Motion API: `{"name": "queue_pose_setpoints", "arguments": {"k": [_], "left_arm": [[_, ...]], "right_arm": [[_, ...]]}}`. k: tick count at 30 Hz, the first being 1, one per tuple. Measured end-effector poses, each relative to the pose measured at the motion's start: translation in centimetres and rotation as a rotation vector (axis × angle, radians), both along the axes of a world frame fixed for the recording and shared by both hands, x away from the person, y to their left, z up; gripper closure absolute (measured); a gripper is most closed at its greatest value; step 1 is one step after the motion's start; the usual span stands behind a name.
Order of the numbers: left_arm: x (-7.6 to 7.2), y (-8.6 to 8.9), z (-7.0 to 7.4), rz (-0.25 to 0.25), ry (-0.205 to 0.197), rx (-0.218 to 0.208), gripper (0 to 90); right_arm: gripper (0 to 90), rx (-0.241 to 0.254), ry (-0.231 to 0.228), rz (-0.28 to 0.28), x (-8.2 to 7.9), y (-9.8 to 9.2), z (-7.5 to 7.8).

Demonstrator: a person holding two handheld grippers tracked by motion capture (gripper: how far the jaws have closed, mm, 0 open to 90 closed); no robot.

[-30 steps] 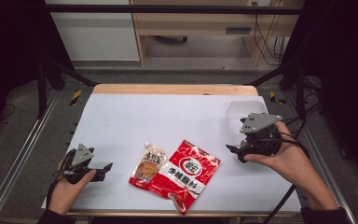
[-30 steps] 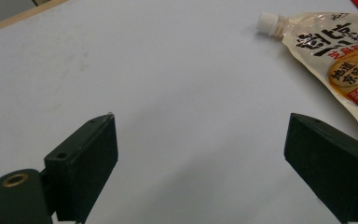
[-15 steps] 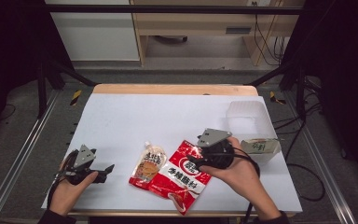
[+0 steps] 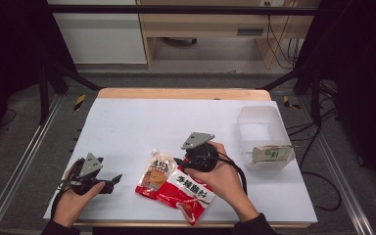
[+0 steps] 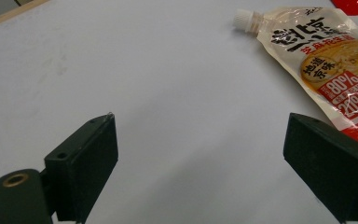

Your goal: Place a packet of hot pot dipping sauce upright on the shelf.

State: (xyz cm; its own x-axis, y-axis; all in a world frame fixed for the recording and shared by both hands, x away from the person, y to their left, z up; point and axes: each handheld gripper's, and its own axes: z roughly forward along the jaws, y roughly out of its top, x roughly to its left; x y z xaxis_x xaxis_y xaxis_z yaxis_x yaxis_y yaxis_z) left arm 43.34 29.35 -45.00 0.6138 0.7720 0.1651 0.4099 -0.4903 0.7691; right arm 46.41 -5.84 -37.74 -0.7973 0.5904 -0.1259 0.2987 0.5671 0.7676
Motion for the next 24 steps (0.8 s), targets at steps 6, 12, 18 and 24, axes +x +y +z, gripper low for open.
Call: {"name": "queue_pose_setpoints", "arguments": {"k": [6, 12, 18, 24], "left_arm": [[0.0, -0.1, 0.0, 0.000, 0.002, -0.004, 9.8], [0.0, -0.1, -0.1, -0.001, 0.003, 0.001, 9.8], [0.1, -0.1, -0.2, -0.004, 0.006, 0.002, 9.4], [0.1, -0.3, -0.2, -0.009, 0.003, 0.014, 9.4]], "right_arm": [[45.8, -0.010, 0.030, -0.043, 1.4, 0.7, -1.6], [46.3, -0.023, 0.028, -0.047, 2.1, 1.4, -2.4], [46.2, -0.009, 0.056, -0.035, 2.3, 2.2, -3.4], [47.3, -0.001, 0.040, -0.039, 2.2, 2.3, -3.5]]}}
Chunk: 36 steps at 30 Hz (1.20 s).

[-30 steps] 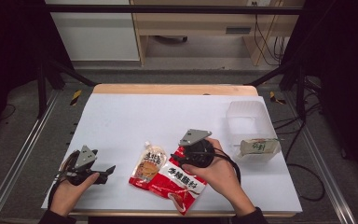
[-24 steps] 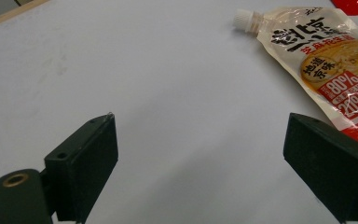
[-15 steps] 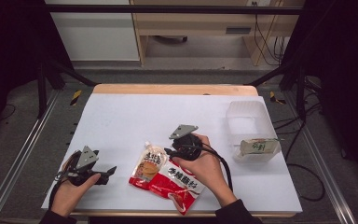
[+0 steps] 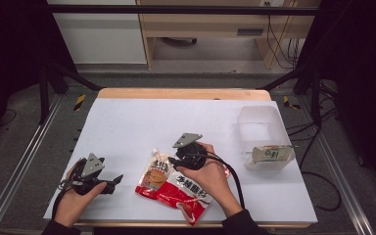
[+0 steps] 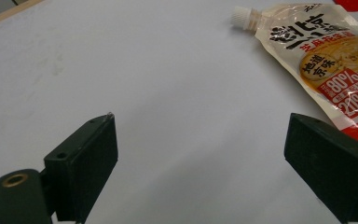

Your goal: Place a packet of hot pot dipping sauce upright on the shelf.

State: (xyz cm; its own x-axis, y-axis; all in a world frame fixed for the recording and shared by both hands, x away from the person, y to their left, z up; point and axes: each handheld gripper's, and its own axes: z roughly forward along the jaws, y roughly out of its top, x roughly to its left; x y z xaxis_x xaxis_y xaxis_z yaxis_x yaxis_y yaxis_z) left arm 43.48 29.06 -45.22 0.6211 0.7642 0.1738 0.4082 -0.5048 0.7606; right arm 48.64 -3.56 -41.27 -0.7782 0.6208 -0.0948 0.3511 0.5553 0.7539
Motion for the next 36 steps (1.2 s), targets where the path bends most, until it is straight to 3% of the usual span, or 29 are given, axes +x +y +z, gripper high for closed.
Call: {"name": "queue_pose_setpoints", "arguments": {"k": [3, 12, 17, 27, 33, 36], "left_arm": [[0.0, -0.1, 0.1, -0.005, -0.002, 0.000, 9.5], [0.2, -0.5, 0.1, -0.024, -0.002, 0.003, 9.8], [0.2, -0.6, 0.1, -0.030, 0.001, 0.011, 9.8], [0.3, -0.7, 0.1, -0.033, 0.000, 0.002, 9.9], [0.3, -0.8, 0.1, -0.035, 0.001, 0.001, 9.9], [0.4, -0.9, 0.1, -0.038, 0.001, 0.002, 9.9]], "right_arm": [[50.9, 0.029, 0.016, -0.012, 0.2, 0.0, -0.5], [56.1, -0.002, 0.060, -0.041, 1.4, 0.8, -2.2], [56.2, -0.041, 0.109, -0.028, 1.8, 2.0, -3.7], [55.8, -0.009, 0.176, -0.050, 2.6, 2.3, -4.8], [55.6, -0.035, 0.193, -0.040, 2.9, 2.5, -5.5], [55.4, -0.023, 0.206, -0.039, 3.0, 2.3, -5.6]]}}
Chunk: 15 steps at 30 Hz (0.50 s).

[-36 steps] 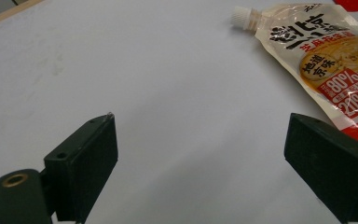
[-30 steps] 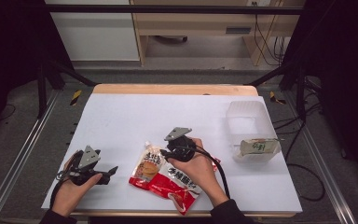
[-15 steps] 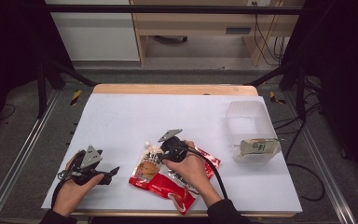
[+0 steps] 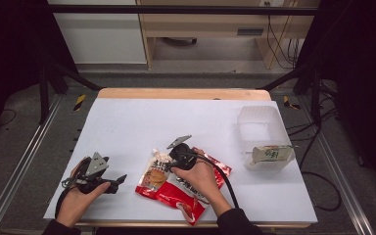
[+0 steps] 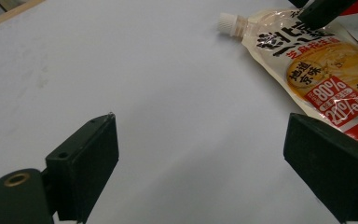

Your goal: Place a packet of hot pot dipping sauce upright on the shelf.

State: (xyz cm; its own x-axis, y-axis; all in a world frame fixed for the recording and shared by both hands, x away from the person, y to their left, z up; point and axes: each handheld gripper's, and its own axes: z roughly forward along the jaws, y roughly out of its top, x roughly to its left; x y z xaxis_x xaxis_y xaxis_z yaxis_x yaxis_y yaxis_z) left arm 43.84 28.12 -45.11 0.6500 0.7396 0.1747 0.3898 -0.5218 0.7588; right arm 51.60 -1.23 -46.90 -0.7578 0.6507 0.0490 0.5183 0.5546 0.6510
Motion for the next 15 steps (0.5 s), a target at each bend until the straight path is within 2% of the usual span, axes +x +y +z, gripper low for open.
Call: {"name": "queue_pose_setpoints", "arguments": {"k": [1, 9, 11, 13, 15], "left_arm": [[0.02, 0.03, 0.04, -0.005, 0.001, 0.010, 9.9], [0.06, 0.00, 0.06, -0.009, 0.003, 0.007, 10.0], [0.04, -0.08, 0.02, -0.005, 0.001, -0.006, 10.0], [0.04, -0.09, 0.04, -0.007, 0.001, -0.004, 10.0], [0.04, -0.08, 0.05, -0.008, 0.001, -0.004, 10.1]], "right_arm": [[55.4, 0.002, 0.004, 0.000, 0.02, -0.02, -0.03], [57.8, 0.029, 0.037, 0.017, -0.15, 0.15, -0.07], [58.6, 0.036, 0.041, 0.019, -0.20, 0.10, -0.04], [62.0, 0.042, 0.055, 0.018, -0.33, 0.01, 0.08], [65.6, 0.046, 0.048, 0.035, -0.47, -0.06, 0.20]]}}
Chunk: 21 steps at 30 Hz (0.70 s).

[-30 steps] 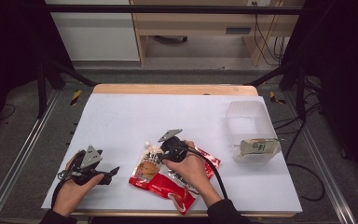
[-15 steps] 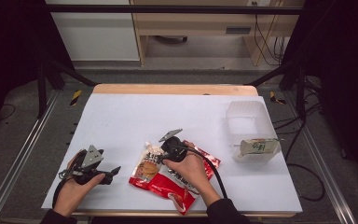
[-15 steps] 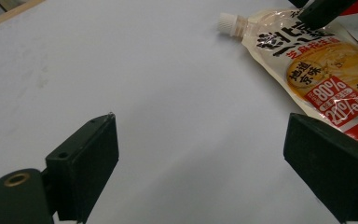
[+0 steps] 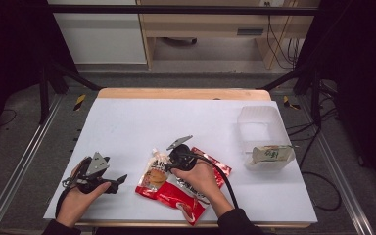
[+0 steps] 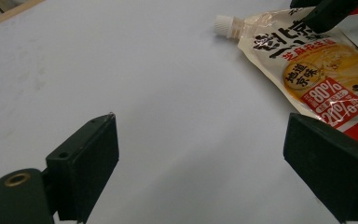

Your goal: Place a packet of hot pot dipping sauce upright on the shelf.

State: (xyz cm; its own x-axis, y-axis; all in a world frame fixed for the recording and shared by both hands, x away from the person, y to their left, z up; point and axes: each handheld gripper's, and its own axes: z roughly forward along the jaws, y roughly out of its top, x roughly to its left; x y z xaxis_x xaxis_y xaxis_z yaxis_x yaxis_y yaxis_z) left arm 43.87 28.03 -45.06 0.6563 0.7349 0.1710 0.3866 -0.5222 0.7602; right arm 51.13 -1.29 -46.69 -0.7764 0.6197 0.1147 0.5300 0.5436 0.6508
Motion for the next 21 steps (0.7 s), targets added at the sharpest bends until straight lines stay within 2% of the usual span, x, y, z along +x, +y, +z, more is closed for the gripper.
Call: {"name": "queue_pose_setpoints", "arguments": {"k": [10, 14, 15, 18, 21], "left_arm": [[0.0, -0.1, 0.0, -0.005, 0.004, 0.001, 10.2], [0.0, 0.1, 0.0, -0.007, 0.005, 0.012, 10.2], [0.0, 0.1, 0.0, 0.000, 0.004, 0.004, 10.3], [-0.2, 0.5, 0.1, 0.003, 0.007, 0.018, 10.3], [-0.4, 1.0, 0.2, 0.026, 0.000, -0.009, 10.3]], "right_arm": [[86.7, -0.048, -0.050, 0.035, -0.6, 0.7, -0.1], [88.8, -0.038, -0.101, 0.047, -1.0, 1.2, 0.5], [89.0, -0.038, -0.118, 0.047, -1.1, 1.3, 0.8], [89.4, -0.020, -0.167, 0.064, -1.4, 1.8, 1.8], [89.7, 0.002, -0.201, 0.086, -1.3, 2.7, 3.0]]}}
